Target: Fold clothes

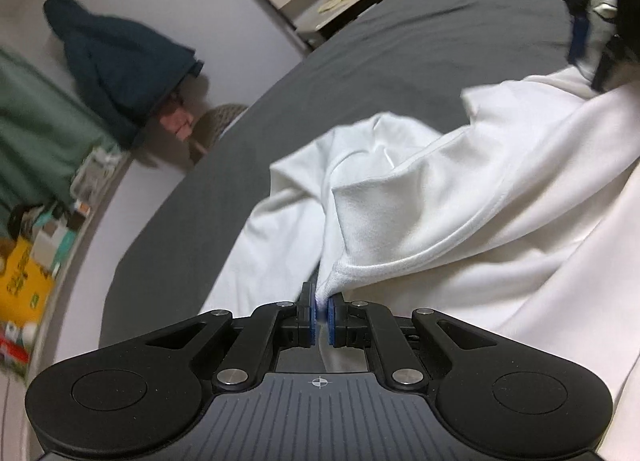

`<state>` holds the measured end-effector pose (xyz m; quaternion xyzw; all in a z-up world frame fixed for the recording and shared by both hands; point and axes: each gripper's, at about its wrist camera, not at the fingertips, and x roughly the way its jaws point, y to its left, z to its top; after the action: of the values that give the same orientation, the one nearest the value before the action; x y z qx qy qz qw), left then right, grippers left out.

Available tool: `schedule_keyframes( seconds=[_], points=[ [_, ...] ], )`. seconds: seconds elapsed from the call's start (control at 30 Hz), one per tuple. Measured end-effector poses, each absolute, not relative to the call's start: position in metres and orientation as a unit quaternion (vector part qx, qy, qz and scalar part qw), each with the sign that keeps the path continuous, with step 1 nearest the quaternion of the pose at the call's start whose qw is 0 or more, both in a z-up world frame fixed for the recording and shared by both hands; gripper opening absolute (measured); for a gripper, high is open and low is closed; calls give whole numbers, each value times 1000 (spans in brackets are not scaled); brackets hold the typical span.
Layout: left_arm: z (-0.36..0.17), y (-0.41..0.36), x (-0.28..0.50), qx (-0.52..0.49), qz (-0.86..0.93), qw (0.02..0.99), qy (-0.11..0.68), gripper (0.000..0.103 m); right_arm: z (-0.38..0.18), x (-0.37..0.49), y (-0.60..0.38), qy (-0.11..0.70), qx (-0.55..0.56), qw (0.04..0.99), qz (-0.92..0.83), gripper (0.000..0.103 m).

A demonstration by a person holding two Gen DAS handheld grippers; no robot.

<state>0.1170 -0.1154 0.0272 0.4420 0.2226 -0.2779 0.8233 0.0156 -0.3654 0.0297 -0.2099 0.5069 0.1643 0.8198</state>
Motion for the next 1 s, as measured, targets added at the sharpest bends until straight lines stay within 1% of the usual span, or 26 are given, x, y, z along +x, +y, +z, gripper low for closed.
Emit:
schedule_keyframes(
  seconds=[0.03, 0.1, 0.17, 0.27, 0.4, 0.5, 0.53, 0.57, 0.6, 0.67, 0.83, 0.9, 0.93, 1.0],
  points=[
    [25, -114, 116, 440, -274, 825, 226, 6, 31, 12, -355, 499, -236, 813, 184, 35],
    [19, -112, 115, 438, -270, 825, 232, 6, 35, 8, -344, 493, -260, 800, 223, 32],
    [14, -110, 113, 436, -268, 825, 239, 6, 42, 12, -351, 491, -258, 805, 210, 33],
    [9, -111, 110, 434, -270, 825, 241, 6, 55, 33, -376, 486, -193, 836, 164, 33],
    [8, -112, 107, 431, -270, 826, 242, 6, 49, 55, -396, 508, -120, 832, 188, 33],
    [7, -112, 105, 433, -269, 826, 241, 6, 34, 58, -388, 521, -140, 814, 216, 31],
    [6, -111, 105, 432, -268, 826, 241, 6, 33, 57, -385, 516, -145, 815, 222, 29],
    [6, -111, 104, 432, -268, 827, 241, 6, 33, 55, -382, 510, -142, 818, 225, 24],
    [6, -110, 103, 431, -267, 828, 241, 6, 32, 51, -379, 507, -138, 820, 225, 24],
    [6, -108, 102, 430, -266, 829, 240, 6, 36, 38, -379, 501, -137, 821, 237, 11],
    [4, -106, 98, 432, -266, 828, 237, 6, 35, 9, -353, 477, -220, 822, 220, 12],
    [3, -106, 97, 432, -265, 829, 238, 6, 32, 8, -344, 462, -256, 825, 200, 22],
    [3, -107, 97, 431, -263, 829, 239, 6, 31, 7, -341, 452, -274, 827, 191, 30],
    [4, -108, 96, 428, -261, 831, 242, 6, 31, 15, -340, 450, -266, 831, 188, 30]
  ],
)
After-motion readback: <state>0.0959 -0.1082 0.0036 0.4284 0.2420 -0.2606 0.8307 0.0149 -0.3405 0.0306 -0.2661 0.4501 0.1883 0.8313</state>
